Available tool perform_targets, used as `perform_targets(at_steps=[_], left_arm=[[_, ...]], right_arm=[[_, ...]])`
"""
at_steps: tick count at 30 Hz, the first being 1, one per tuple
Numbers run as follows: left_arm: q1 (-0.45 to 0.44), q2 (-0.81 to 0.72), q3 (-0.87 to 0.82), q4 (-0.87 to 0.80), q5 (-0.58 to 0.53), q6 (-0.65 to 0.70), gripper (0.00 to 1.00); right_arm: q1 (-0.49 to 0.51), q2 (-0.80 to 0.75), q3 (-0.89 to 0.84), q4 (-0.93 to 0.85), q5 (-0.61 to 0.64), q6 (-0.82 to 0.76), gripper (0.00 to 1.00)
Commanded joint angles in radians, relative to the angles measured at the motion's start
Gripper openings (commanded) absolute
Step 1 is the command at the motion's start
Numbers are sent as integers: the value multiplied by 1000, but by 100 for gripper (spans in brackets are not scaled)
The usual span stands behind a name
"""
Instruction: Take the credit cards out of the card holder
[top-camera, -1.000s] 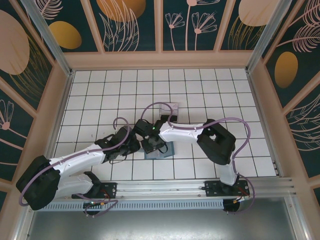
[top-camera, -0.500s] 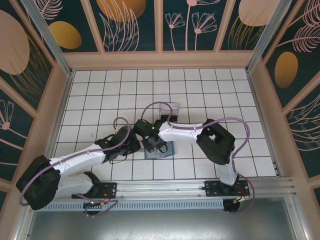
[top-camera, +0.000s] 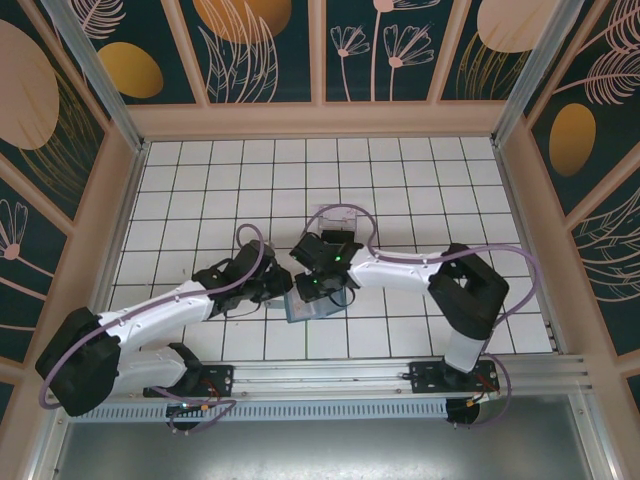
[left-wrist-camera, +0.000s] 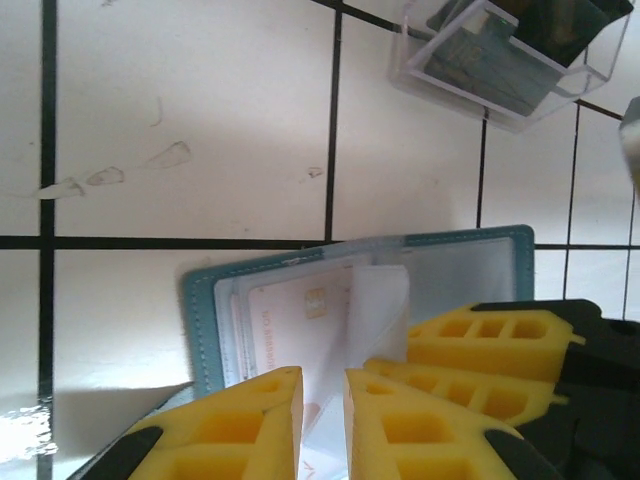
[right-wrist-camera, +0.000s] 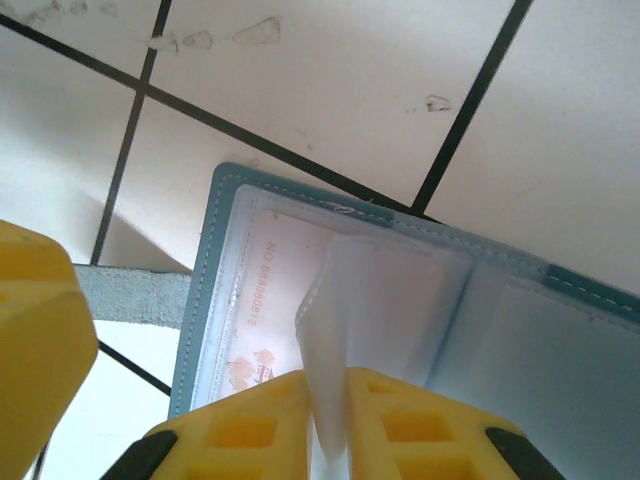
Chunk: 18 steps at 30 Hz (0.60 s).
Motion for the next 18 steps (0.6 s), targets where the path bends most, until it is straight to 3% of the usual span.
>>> perform_targets(at_steps=[1, 8, 18], left_arm=[[-3, 33, 26, -1, 30, 17, 19], [-9, 130, 41, 4, 58, 12, 18], [-41, 238, 109, 8, 55, 11, 18]], right_arm=[[-32, -61, -79, 150, -89, 37, 16], [-83, -117, -223, 324, -198, 56, 15], [-124, -165, -343, 446, -262, 76, 14]])
